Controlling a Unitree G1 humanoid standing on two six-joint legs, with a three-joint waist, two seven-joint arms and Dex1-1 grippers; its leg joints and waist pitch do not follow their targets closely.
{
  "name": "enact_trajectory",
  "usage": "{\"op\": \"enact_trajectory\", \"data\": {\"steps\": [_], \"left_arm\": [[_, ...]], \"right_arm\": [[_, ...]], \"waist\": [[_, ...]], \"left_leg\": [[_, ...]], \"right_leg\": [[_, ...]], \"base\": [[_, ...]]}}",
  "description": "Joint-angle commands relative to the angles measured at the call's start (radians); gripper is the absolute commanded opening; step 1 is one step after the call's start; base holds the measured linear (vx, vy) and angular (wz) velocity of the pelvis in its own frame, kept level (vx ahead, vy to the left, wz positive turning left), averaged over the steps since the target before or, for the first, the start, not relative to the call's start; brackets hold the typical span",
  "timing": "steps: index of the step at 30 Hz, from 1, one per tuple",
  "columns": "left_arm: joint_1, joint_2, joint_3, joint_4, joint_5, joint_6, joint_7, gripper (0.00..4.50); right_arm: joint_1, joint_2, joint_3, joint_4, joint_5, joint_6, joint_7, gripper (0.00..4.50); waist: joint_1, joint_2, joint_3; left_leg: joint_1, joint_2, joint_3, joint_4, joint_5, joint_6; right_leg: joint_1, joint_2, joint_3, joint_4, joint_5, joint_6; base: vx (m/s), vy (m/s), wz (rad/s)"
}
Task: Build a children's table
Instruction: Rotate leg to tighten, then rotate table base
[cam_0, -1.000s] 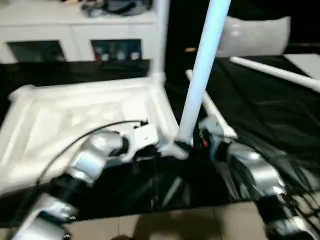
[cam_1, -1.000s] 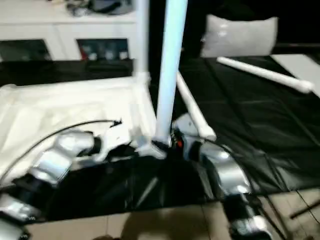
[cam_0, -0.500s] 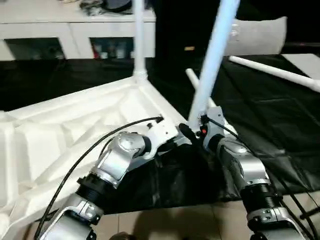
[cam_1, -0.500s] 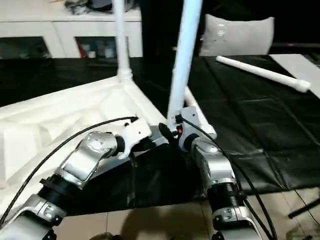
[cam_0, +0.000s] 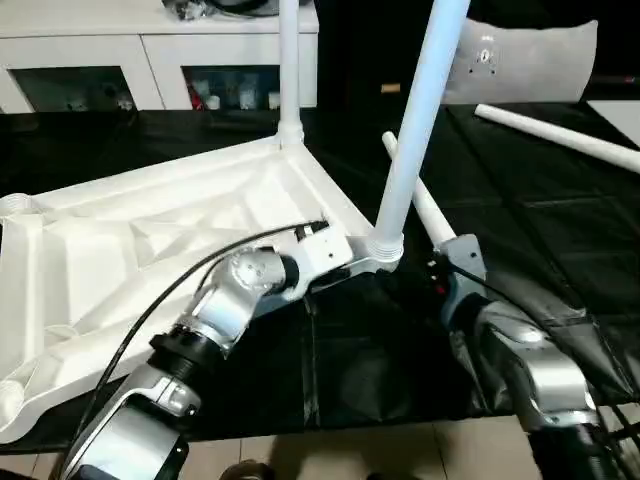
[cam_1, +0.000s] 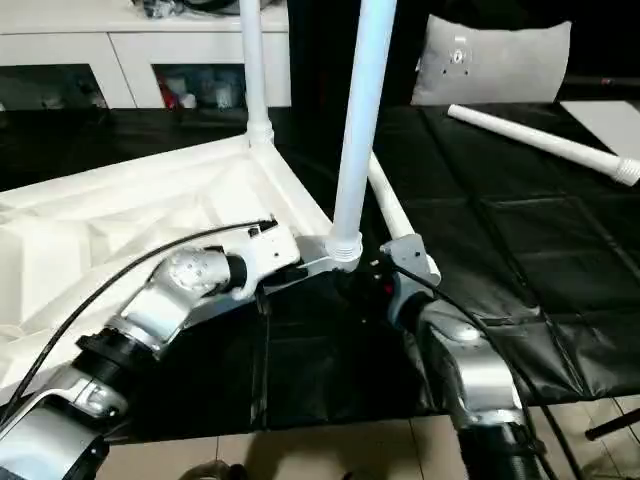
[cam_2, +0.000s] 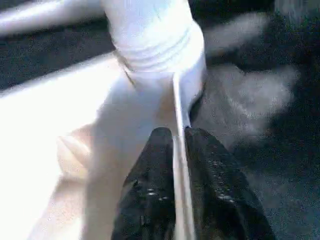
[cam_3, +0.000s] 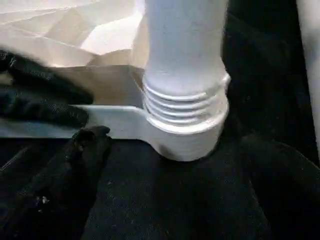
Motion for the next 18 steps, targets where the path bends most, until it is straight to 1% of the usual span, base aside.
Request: {"op": "enact_trajectory", "data": {"steps": [1, 2, 3, 4, 5, 6, 7, 8, 9, 10, 11, 12, 13, 15, 17, 18], "left_arm": [[0.019, 0.025, 0.049, -0.059, 0.001, 0.03, 0.041, 0.87], [0.024, 0.039, 0.068, -0.074, -0.003, 0.051, 0.052, 0.87], [0.027, 0.048, 0.079, -0.083, -0.007, 0.064, 0.057, 0.87], [0.028, 0.053, 0.084, -0.086, -0.009, 0.069, 0.06, 0.87], [0.031, 0.066, 0.102, -0.101, -0.015, 0.084, 0.066, 0.87], [0.034, 0.083, 0.135, -0.121, -0.023, 0.113, 0.079, 0.87], [0.039, 0.113, 0.173, -0.145, -0.028, 0.151, 0.09, 0.87], [0.042, 0.144, 0.205, -0.161, -0.025, 0.181, 0.102, 0.87], [0.047, 0.172, 0.231, -0.174, -0.017, 0.207, 0.11, 0.87], [0.047, 0.172, 0.231, -0.174, -0.017, 0.207, 0.11, 0.87], [0.05, 0.206, 0.249, -0.169, -0.001, 0.224, 0.121, 0.6], [0.056, 0.26, 0.27, -0.157, 0.025, 0.251, 0.139, 0.51], [0.058, 0.279, 0.276, -0.153, 0.034, 0.261, 0.145, 0.51], [0.065, 0.346, 0.294, -0.127, 0.07, 0.292, 0.175, 0.45], [0.069, 0.4, 0.301, -0.077, 0.104, 0.302, 0.212, 0.16], [0.075, 0.425, 0.301, -0.054, 0.119, 0.309, 0.23, 0.11]], "right_arm": [[0.019, -0.013, 0.036, -0.066, 0.025, 0.031, 0.035, 4.5], [0.024, -0.018, 0.045, -0.079, 0.024, 0.034, 0.038, 4.5], [0.026, -0.022, 0.05, -0.085, 0.021, 0.035, 0.038, 4.5], [0.027, -0.023, 0.052, -0.088, 0.02, 0.036, 0.036, 4.5], [0.025, -0.025, 0.057, -0.089, 0.015, 0.042, 0.032, 4.5], [0.018, -0.027, 0.066, -0.079, 0.004, 0.045, 0.029, 4.5], [0.01, -0.029, 0.077, -0.067, -0.004, 0.049, 0.035, 4.5], [0.0, -0.03, 0.089, -0.054, -0.016, 0.046, 0.038, 4.5], [-0.007, -0.031, 0.099, -0.046, -0.027, 0.045, 0.043, 4.5], [-0.007, -0.031, 0.099, -0.046, -0.027, 0.045, 0.043, 4.5], [-0.016, -0.028, 0.108, -0.035, -0.03, 0.048, 0.045, 4.5], [-0.029, -0.026, 0.128, -0.021, -0.034, 0.054, 0.049, 4.5], [-0.034, -0.025, 0.135, -0.016, -0.035, 0.057, 0.051, 4.5], [-0.052, -0.021, 0.162, 0.008, -0.043, 0.063, 0.054, 4.5], [-0.071, -0.014, 0.184, 0.044, -0.057, 0.059, 0.055, 4.5], [-0.082, -0.007, 0.193, 0.066, -0.064, 0.056, 0.055, 4.5]], "waist": [[0.002, -0.005, -0.068], [0.002, -0.003, -0.067], [-0.002, -0.004, -0.064], [-0.005, -0.001, -0.061], [-0.006, -0.005, -0.06], [-0.007, -0.006, -0.059], [-0.007, -0.005, -0.059], [-0.008, -0.007, -0.059], [-0.011, -0.002, -0.058], [-0.013, -0.002, -0.058], [-0.012, -0.004, -0.058], [-0.013, -0.002, -0.059], [-0.013, -0.002, -0.06], [-0.016, 0.0, -0.061], [-0.017, 0.002, -0.063], [-0.016, 0.006, -0.064]], "left_leg": [[0.02, 0.049, -0.024, -0.058, -0.189, 0.044], [0.02, 0.051, -0.026, -0.06, -0.2, 0.041], [0.021, 0.05, -0.026, -0.062, -0.217, 0.034], [0.024, 0.049, -0.026, -0.065, -0.246, 0.022], [0.026, 0.049, -0.026, -0.065, -0.26, 0.015], [0.028, 0.049, -0.026, -0.066, -0.277, 0.003], [0.029, 0.049, -0.028, -0.067, -0.288, -0.006], [0.029, 0.051, -0.03, -0.069, -0.288, -0.012], [0.027, 0.048, -0.03, -0.07, -0.291, -0.018], [0.03, 0.048, -0.03, -0.069, -0.299, -0.023], [0.031, 0.048, -0.03, -0.069, -0.297, -0.023], [0.03, 0.046, -0.031, -0.07, -0.29, -0.024], [0.029, 0.046, -0.03, -0.069, -0.283, -0.024], [0.029, 0.045, -0.03, -0.068, -0.266, -0.024], [0.028, 0.043, -0.029, -0.066, -0.252, -0.024], [0.03, 0.044, -0.03, -0.065, -0.248, -0.026]], "right_leg": [[0.049, -0.071, 0.029, -0.061, -0.098, -0.217], [0.05, -0.072, 0.029, -0.063, -0.116, -0.215], [0.047, -0.069, 0.028, -0.066, -0.155, -0.207], [0.041, -0.069, 0.028, -0.071, -0.214, -0.196], [0.04, -0.068, 0.028, -0.074, -0.243, -0.19], [0.037, -0.069, 0.029, -0.077, -0.284, -0.178], [0.035, -0.068, 0.03, -0.077, -0.306, -0.168], [0.037, -0.068, 0.029, -0.072, -0.302, -0.168], [0.033, -0.066, 0.029, -0.074, -0.307, -0.164], [0.031, -0.065, 0.029, -0.074, -0.302, -0.163], [0.031, -0.065, 0.03, -0.074, -0.297, -0.161], [0.031, -0.064, 0.03, -0.069, -0.279, -0.161], [0.031, -0.064, 0.031, -0.067, -0.266, -0.16], [0.032, -0.063, 0.031, -0.065, -0.236, -0.163], [0.033, -0.063, 0.031, -0.062, -0.208, -0.167], [0.031, -0.063, 0.03, -0.059, -0.198, -0.17]], "base": [[0.0, 0.0, 0.0], [0.0, 0.0, 0.0], [0.0, 0.0, 0.0], [0.0, 0.0, 0.0], [0.0, 0.0, 0.0], [0.0, 0.0, 0.0], [0.0, 0.0, 0.0], [0.0, 0.0, 0.0], [0.0, 0.0, 0.0], [0.0, 0.0, 0.0], [0.0, 0.0, 0.0], [0.0, 0.0, 0.0], [0.0, 0.0, 0.0], [0.0, 0.0, 0.0], [0.0, 0.0, 0.0], [0.0, 0.0, 0.0]]}}
